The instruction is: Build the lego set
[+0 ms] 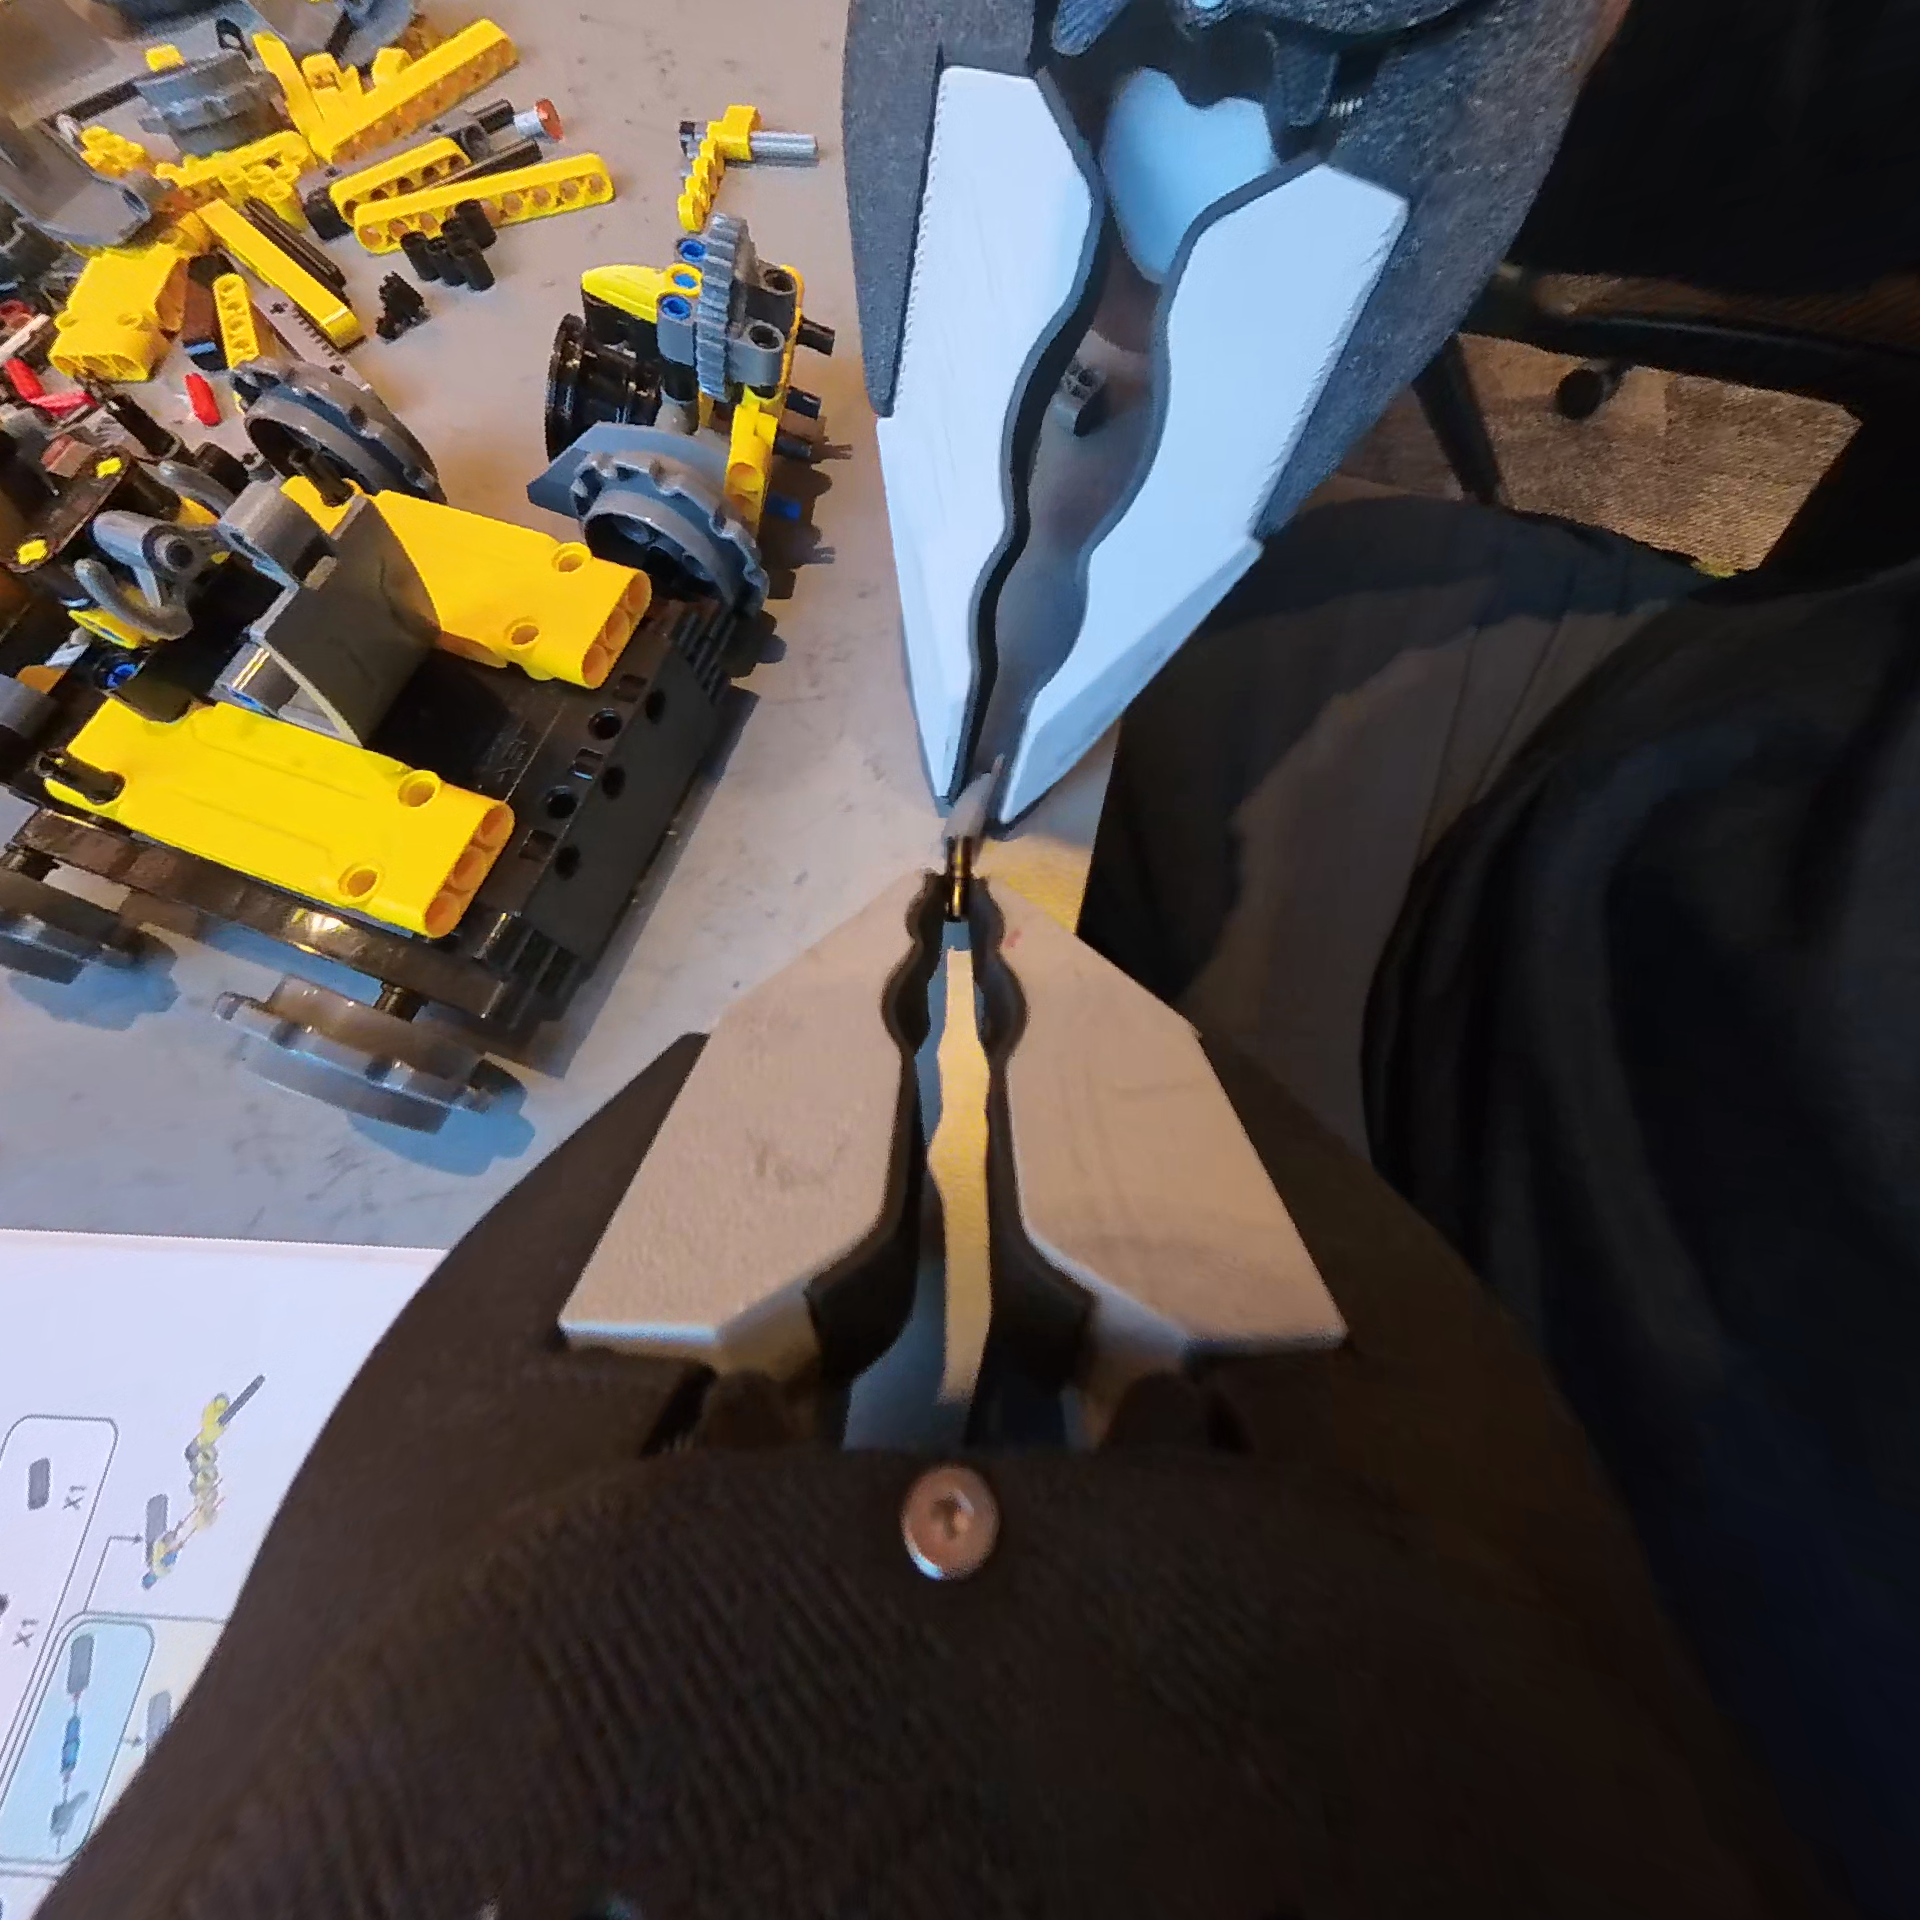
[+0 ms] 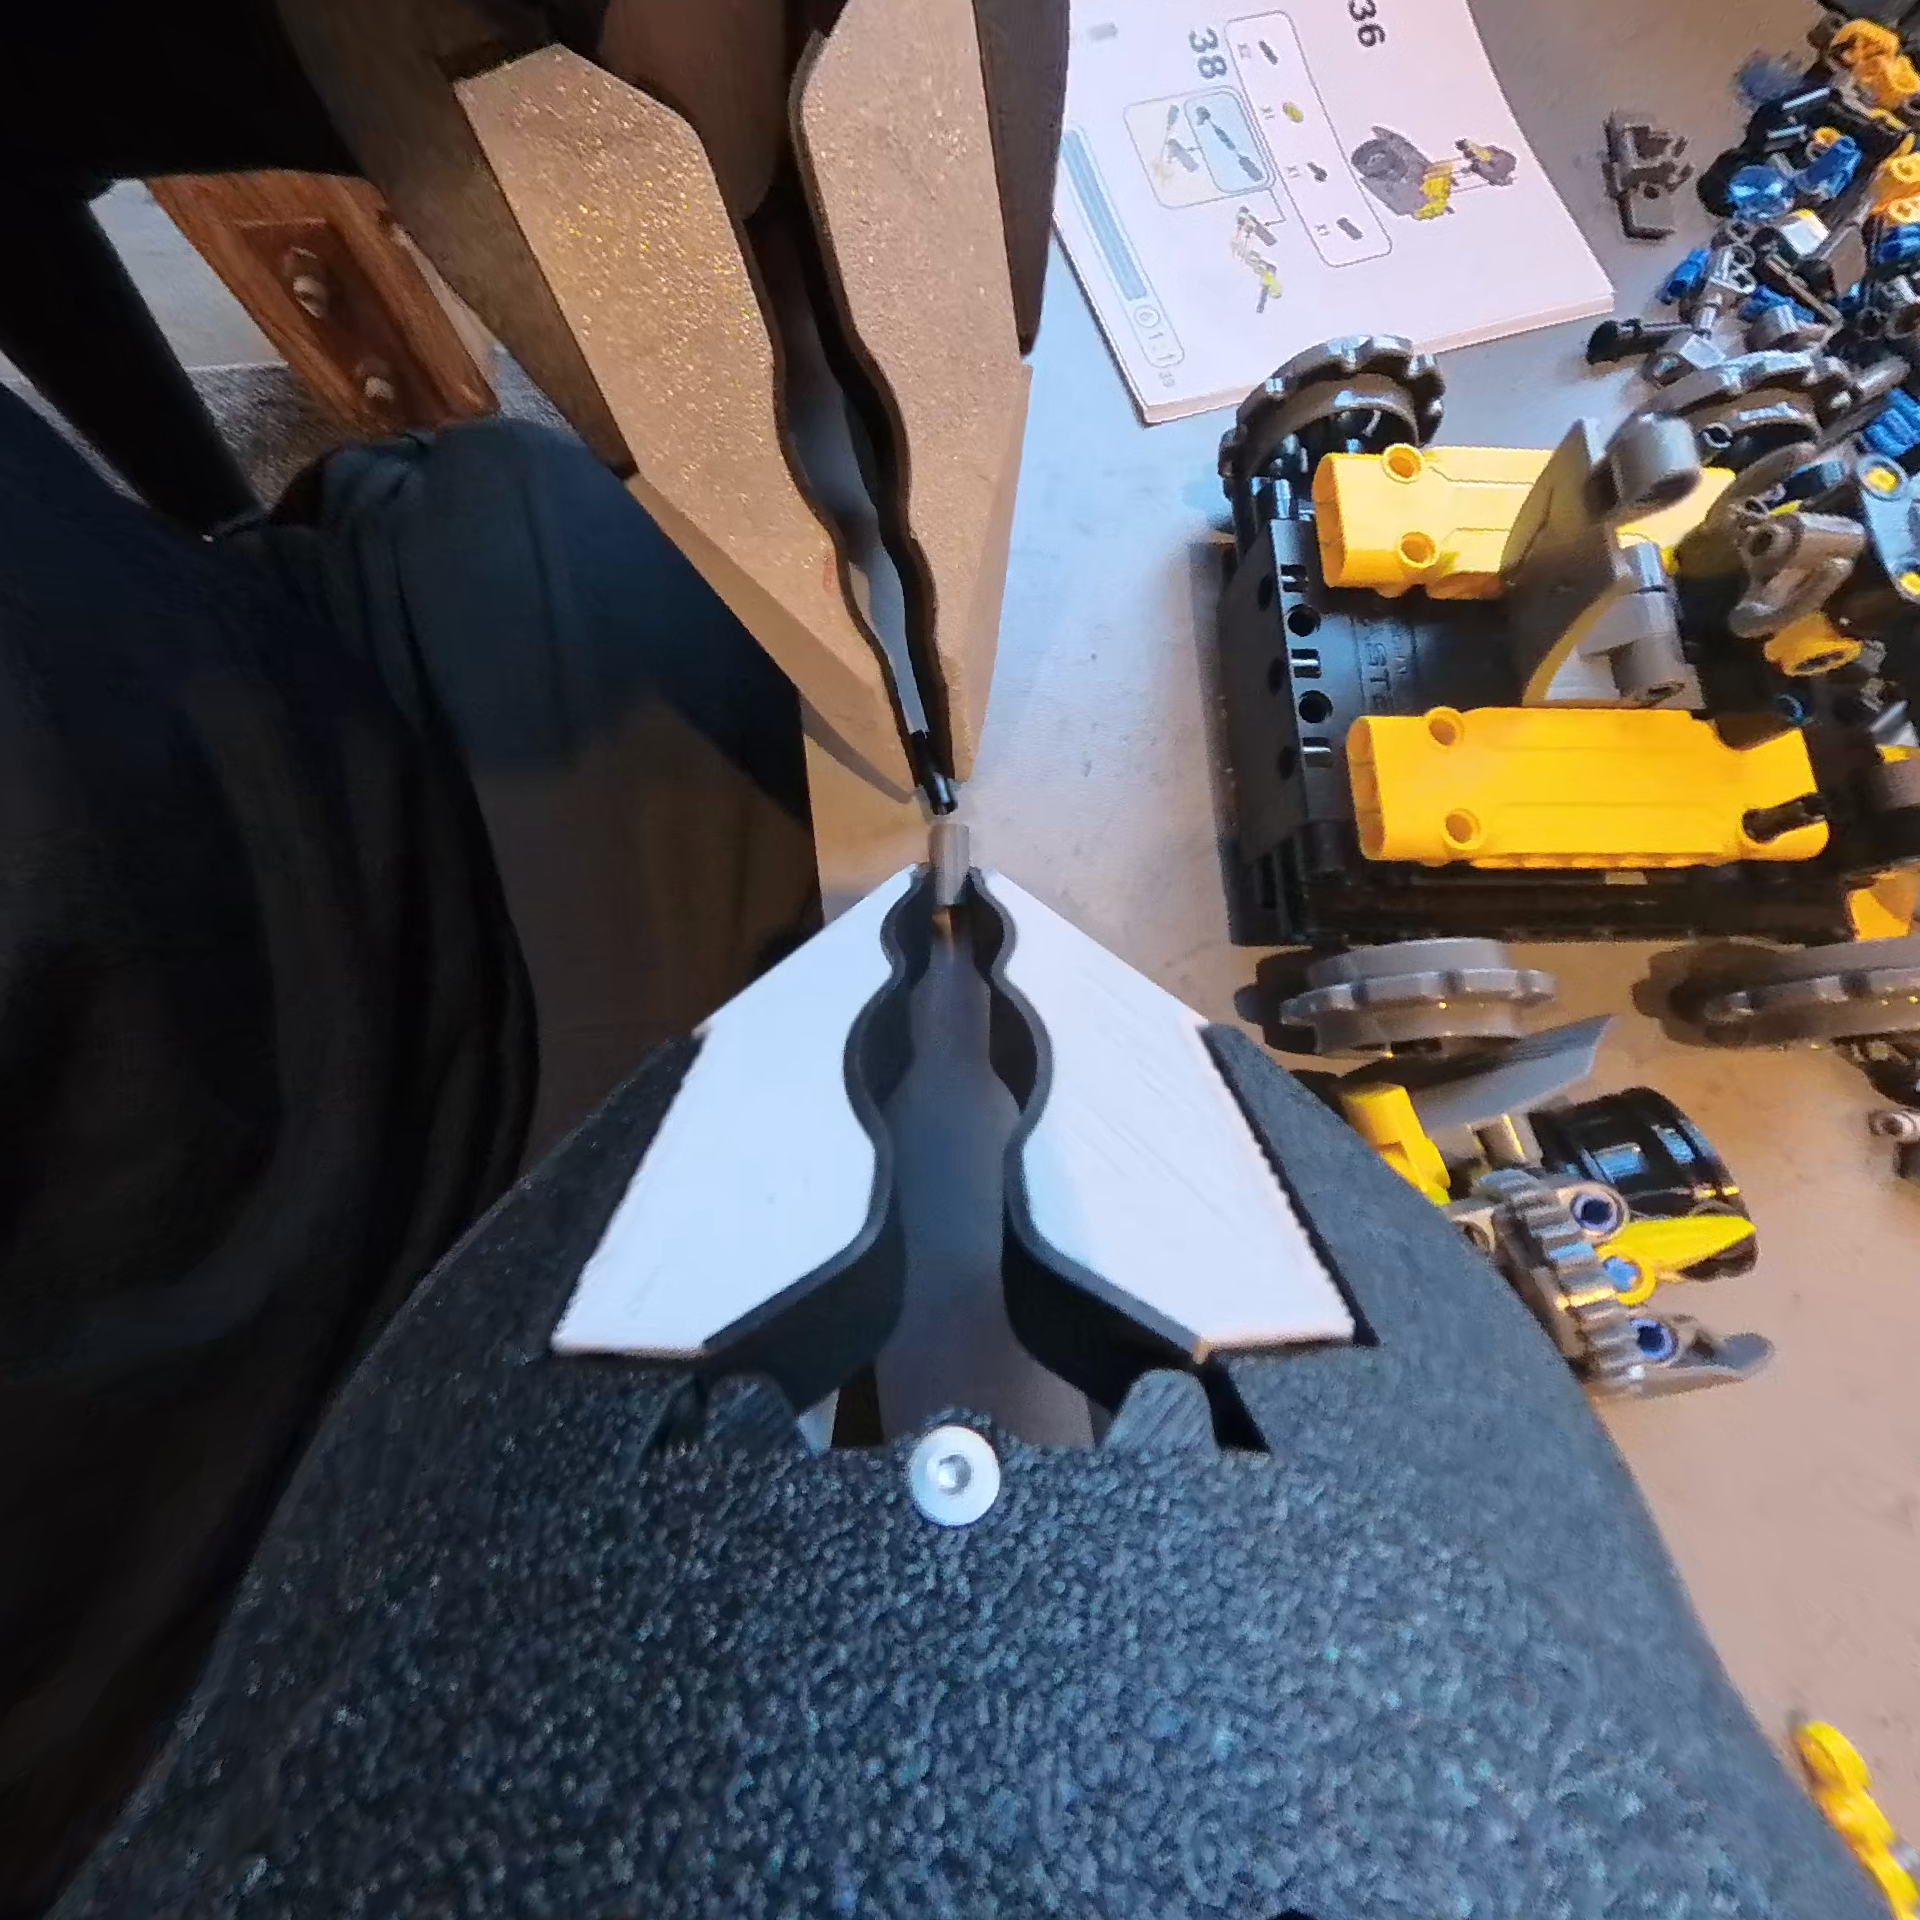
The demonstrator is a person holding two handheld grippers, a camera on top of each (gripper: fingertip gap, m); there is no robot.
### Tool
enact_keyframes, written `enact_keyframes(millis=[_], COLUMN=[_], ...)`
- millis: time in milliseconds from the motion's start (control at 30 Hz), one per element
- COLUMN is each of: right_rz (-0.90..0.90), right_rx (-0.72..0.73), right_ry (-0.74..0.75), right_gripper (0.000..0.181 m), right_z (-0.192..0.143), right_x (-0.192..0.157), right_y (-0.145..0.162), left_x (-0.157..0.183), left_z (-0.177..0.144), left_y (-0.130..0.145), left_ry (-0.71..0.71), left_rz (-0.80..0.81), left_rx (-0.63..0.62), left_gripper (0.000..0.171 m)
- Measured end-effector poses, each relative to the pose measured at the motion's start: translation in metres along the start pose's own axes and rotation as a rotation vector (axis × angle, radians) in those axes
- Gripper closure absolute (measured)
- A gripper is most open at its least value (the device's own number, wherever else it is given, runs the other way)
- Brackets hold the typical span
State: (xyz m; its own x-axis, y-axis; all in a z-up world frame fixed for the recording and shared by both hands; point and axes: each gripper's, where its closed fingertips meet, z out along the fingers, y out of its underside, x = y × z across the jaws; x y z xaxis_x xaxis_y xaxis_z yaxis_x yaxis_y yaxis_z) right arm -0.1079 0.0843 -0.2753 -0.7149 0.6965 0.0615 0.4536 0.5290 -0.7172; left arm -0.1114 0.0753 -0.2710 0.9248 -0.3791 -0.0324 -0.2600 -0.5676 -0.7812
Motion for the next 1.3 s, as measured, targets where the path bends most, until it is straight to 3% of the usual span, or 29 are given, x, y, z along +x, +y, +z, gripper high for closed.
enact_keyframes(millis=[300,400,633,1133,1300], right_rz=[0.050,0.046,0.038,0.089,-0.090], right_rx=[0.263,0.218,-0.055,-0.071,-0.064], right_ry=[-0.047,-0.022,0.074,0.069,0.195], right_gripper=[0.175,0.175,0.175,0.170,0.175], right_z=[-0.035,-0.033,-0.007,-0.009,-0.015], right_x=[-0.004,-0.002,0.010,0.008,0.012], right_y=[-0.023,-0.017,0.009,0.011,0.000], left_x=[-0.001,-0.002,-0.004,-0.004,-0.005], left_z=[-0.015,-0.015,-0.010,-0.006,-0.006], left_y=[-0.014,-0.013,-0.006,-0.002,-0.002], left_ry=[0.089,0.082,0.047,0.030,0.025], left_rz=[-0.099,-0.104,-0.083,-0.067,-0.065], left_rx=[0.120,0.119,0.065,0.036,0.033], left_gripper=[0.168,0.168,0.168,0.168,0.168])
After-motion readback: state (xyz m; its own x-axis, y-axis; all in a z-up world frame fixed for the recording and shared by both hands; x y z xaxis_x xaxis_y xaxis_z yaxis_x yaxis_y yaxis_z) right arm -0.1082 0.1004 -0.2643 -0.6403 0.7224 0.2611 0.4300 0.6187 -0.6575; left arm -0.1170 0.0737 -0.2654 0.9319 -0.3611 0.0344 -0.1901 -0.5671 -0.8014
